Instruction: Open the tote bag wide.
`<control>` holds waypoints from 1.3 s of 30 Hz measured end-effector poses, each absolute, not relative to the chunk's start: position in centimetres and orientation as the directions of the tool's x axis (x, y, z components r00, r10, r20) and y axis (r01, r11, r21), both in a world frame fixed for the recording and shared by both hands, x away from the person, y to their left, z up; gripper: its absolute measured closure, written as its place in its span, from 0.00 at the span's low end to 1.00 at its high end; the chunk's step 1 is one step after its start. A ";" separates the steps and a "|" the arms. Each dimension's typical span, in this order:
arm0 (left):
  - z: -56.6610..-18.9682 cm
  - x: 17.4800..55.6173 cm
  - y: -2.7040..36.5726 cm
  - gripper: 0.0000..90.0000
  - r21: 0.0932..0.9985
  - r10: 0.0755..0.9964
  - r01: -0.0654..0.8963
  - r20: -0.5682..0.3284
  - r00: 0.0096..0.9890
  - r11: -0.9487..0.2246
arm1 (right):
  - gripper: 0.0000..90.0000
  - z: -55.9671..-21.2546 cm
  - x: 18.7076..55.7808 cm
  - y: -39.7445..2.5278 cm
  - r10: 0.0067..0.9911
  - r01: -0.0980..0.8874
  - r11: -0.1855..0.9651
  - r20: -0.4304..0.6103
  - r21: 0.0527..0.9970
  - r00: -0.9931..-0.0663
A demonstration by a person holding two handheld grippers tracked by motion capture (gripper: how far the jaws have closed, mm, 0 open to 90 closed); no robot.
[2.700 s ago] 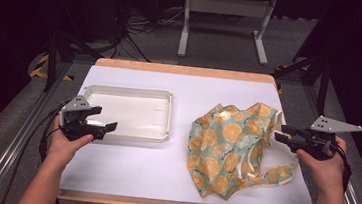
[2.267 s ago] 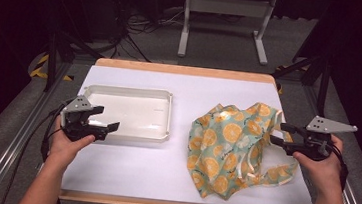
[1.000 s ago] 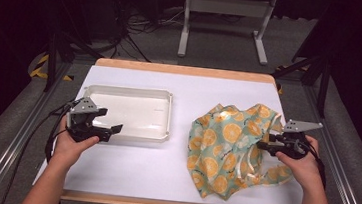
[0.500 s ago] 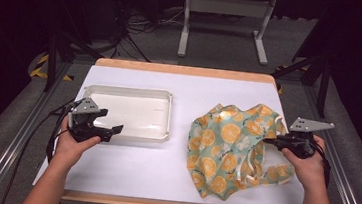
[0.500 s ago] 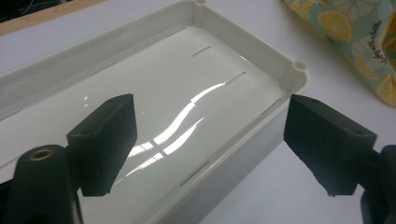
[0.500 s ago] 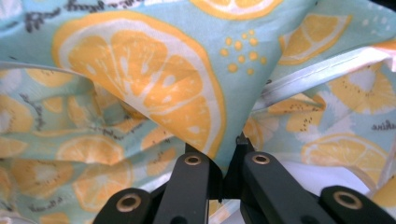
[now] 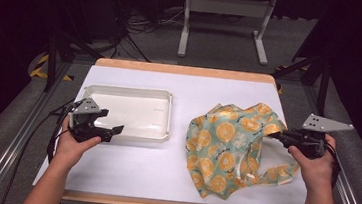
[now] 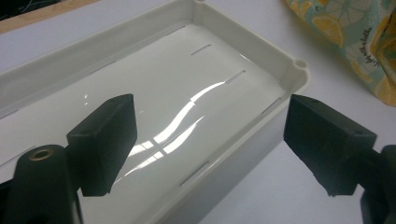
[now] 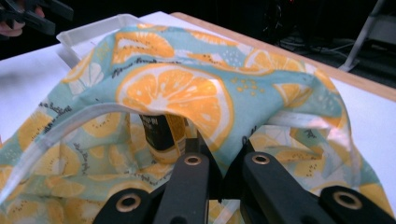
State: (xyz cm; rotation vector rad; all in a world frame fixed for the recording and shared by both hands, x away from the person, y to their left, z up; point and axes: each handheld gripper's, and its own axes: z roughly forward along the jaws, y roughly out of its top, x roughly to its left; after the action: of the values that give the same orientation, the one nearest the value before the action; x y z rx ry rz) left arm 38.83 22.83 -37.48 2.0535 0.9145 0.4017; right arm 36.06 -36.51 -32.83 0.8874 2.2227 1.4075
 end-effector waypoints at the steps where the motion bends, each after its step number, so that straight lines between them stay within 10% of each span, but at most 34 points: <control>1: -37.5 38.8 22.8 0.20 0.797 0.729 0.463 -0.041 0.684 -0.389 | 1.00 -32.7 36.0 -36.5 0.676 0.307 0.301 0.025 0.903 -0.737; 39: -37.0 38.7 23.2 0.20 0.818 0.727 0.461 -0.079 0.682 -0.344 | 1.00 -26.7 35.3 -33.7 0.636 0.159 0.262 -0.046 0.952 -0.771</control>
State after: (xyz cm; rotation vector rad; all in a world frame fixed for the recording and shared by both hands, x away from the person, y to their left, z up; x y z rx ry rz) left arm 38.70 23.17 -36.95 2.0024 0.9168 0.3775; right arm 35.33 -33.66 -26.74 0.7204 2.1169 1.5212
